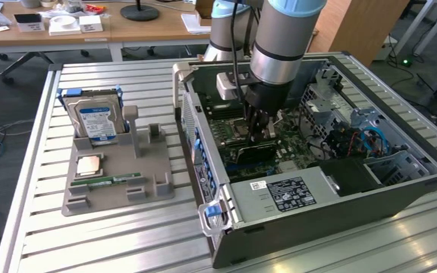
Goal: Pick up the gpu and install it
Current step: 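Press down on the gpu until it lock into place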
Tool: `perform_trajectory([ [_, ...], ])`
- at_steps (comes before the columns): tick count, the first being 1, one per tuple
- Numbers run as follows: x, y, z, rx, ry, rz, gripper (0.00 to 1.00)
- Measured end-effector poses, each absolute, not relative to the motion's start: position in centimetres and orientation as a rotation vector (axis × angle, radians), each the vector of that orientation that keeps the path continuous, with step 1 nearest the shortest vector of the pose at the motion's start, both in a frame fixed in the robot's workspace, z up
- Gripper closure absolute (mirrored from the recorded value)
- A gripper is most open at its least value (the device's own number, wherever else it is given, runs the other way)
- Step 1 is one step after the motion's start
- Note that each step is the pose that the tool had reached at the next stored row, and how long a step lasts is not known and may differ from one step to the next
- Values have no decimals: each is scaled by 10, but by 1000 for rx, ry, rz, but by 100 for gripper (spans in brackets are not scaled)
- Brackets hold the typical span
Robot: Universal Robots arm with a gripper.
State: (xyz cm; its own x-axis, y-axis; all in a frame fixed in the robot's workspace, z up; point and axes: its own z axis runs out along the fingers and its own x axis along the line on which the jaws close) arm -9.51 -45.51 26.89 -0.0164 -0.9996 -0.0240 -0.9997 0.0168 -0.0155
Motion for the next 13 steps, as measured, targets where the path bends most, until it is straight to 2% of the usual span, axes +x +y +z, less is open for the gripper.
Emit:
perform_trajectory([
  [13,-95,-455,266,-2183,2220,9,89],
])
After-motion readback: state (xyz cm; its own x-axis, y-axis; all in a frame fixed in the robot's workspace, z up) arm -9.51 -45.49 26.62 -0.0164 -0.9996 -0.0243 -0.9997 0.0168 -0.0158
